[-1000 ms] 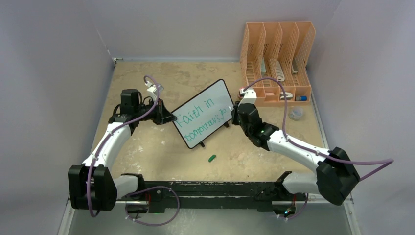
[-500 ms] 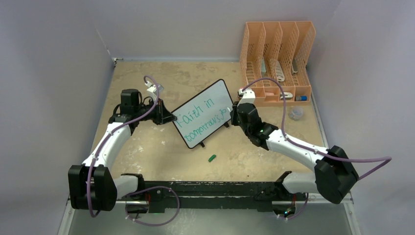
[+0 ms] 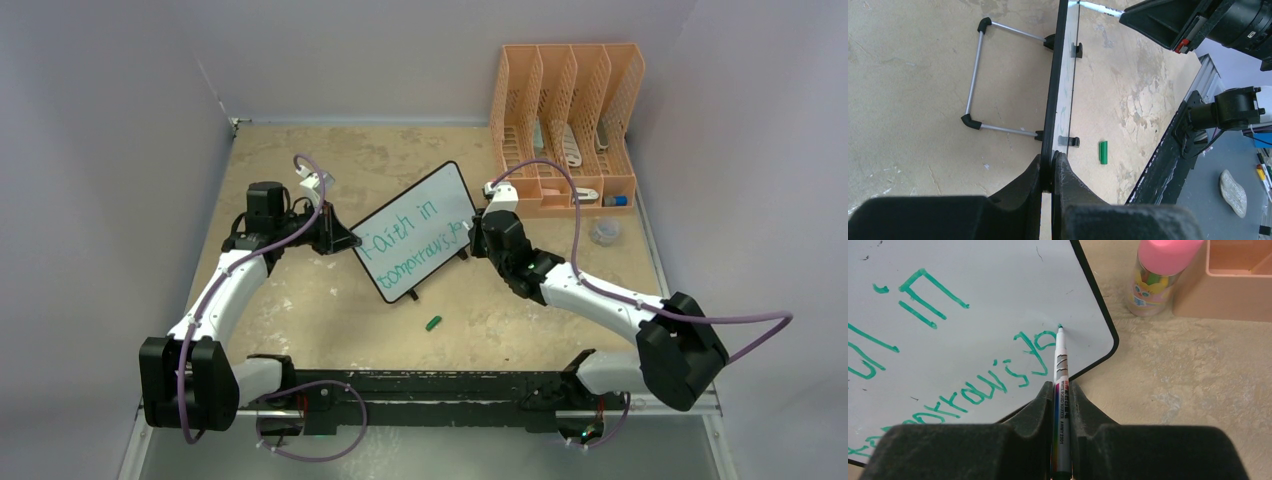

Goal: Write a sentence on the whiteboard

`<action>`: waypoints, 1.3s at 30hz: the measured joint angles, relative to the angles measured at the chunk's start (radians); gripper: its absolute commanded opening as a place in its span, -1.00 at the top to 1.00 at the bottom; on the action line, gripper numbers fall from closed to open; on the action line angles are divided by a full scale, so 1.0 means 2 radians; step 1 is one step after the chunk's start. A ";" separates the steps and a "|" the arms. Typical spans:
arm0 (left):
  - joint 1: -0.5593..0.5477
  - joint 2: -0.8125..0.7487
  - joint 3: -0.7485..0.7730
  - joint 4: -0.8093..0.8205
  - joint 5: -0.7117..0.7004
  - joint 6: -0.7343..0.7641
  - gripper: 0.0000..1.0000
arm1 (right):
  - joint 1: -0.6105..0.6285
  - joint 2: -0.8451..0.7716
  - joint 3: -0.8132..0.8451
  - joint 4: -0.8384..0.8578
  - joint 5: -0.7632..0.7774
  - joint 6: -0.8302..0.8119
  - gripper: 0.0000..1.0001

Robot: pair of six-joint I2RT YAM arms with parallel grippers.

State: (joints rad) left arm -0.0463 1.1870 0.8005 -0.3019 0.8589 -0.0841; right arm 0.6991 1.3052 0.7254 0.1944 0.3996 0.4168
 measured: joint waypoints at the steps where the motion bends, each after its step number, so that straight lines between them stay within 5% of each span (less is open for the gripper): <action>1: 0.000 0.000 0.000 0.000 0.000 0.000 1.00 | 0.000 0.000 0.000 0.000 0.000 0.000 1.00; 39: 0.000 0.000 0.000 0.001 -0.002 0.000 1.00 | -0.001 0.016 0.000 -0.004 0.005 0.001 1.00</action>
State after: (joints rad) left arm -0.0460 1.1866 0.8005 -0.3000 0.8547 -0.0845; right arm 0.6979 1.3365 0.7250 0.1860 0.4095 0.4194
